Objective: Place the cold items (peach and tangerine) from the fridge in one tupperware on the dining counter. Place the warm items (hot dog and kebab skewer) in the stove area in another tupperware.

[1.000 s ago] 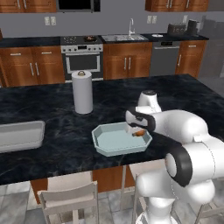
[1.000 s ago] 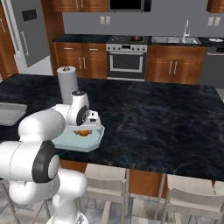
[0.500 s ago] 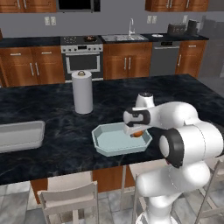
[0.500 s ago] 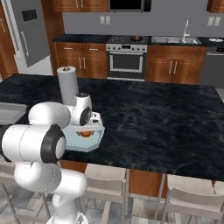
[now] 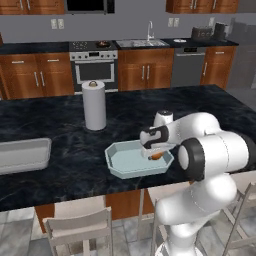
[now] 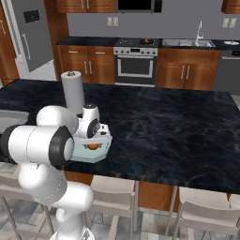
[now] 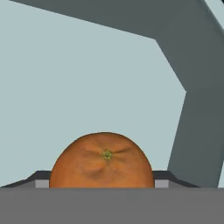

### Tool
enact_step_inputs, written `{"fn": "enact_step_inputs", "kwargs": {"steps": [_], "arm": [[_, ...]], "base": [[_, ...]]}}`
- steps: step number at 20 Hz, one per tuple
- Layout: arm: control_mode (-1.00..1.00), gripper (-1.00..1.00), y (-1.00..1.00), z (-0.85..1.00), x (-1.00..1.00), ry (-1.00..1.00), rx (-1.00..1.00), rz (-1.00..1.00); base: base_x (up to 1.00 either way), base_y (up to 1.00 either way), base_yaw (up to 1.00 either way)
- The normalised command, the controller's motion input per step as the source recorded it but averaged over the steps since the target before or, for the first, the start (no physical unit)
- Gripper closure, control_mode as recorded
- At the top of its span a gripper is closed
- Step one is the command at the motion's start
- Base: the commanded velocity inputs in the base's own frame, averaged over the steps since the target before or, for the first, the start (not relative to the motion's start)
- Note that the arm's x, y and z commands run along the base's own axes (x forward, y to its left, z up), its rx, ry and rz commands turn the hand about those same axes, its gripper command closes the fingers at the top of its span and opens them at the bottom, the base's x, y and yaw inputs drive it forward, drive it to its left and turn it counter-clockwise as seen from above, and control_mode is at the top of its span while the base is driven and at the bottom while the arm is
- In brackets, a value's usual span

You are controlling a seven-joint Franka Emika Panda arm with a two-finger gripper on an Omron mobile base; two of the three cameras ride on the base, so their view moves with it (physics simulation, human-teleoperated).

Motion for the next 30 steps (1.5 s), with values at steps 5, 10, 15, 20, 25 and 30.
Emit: {"fn": "enact_step_inputs", "kwargs": {"steps": [5,10,15,20,25,30], "arm": [[-1.0,-1.0,0.01,-0.1,0.0,0.0,0.0,0.0],[-1.0,-1.0,0.02,0.13,-0.05,0.01,0.0,0.0],[-1.0,-1.0,0.01,0.53,-0.24,0.0,0.0,0.0],[-1.0,-1.0,0.0,0.79,-0.51,0.0,0.0,0.0],[-1.0,-1.0,0.02,0.67,-0.8,-0.01,0.0,0.0],[-1.0,-1.0,0.12,0.52,-0.94,-0.01,0.0,-0.04]], "base": [[0.0,0.0,0.0],[0.0,0.0,0.0],[0.0,0.0,0.0],[0.0,0.0,0.0],[0.0,0.0,0.0],[0.0,0.0,0.0]]}}
